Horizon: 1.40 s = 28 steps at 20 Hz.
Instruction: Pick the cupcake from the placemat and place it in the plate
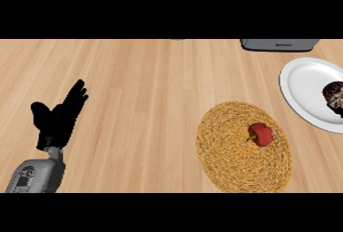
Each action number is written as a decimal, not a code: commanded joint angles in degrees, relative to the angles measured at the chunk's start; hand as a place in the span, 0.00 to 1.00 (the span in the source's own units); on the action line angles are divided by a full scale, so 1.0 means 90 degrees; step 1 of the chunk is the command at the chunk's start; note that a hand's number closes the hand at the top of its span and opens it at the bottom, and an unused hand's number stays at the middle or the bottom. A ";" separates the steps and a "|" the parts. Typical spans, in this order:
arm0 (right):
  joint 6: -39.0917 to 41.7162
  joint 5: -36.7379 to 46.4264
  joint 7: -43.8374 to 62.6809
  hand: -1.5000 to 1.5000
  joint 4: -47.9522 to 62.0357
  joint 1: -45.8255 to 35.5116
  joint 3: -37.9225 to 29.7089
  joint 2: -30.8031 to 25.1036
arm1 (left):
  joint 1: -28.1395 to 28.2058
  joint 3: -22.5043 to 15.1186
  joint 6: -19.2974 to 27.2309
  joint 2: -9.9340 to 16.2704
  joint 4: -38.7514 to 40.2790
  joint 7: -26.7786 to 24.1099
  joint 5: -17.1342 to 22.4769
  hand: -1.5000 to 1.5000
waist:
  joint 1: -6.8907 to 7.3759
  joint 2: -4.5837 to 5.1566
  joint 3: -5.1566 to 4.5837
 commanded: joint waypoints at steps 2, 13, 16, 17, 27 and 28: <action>-0.0318 0.0758 -0.0381 1.00 0.1722 -0.0814 0.0372 -0.0237 | -0.0134 -0.0075 0.0043 -0.0058 0.0027 0.0040 -0.0112 0.50 | 0.0114 0.0045 0.0007; 0.0621 0.0662 -0.1956 0.00 0.3451 -0.1347 0.0193 -0.0678 | 0.0035 -0.0094 -0.0125 -0.0065 -0.0081 0.0052 -0.0043 0.50 | 0.0131 0.0063 0.0021; 0.0982 0.0142 -0.2753 0.00 0.3312 -0.1414 -0.0251 -0.0849 | -0.0112 -0.0013 0.0073 -0.0121 -0.0113 0.0202 -0.0052 0.50 | 0.0066 0.0047 0.0025; 0.1289 -0.0050 -0.2952 0.00 0.3302 -0.1491 -0.0385 -0.0851 | 0.0262 -0.0161 0.0017 -0.0241 -0.0084 -0.0135 -0.0124 0.50 | 0.0075 0.0038 0.0022; 0.4046 -0.1053 -0.1976 0.00 0.4006 -0.1924 -0.0855 -0.1268 | -0.0055 0.0019 0.0057 -0.0126 0.0087 0.0007 -0.0112 0.50 | -0.0088 0.0010 0.0003; 0.4233 -0.1062 -0.1708 0.00 0.4092 -0.2024 -0.0824 -0.1286 | -0.0060 0.0206 -0.0123 0.0140 0.0022 0.0142 0.0037 0.50 | -0.0014 0.0008 0.0005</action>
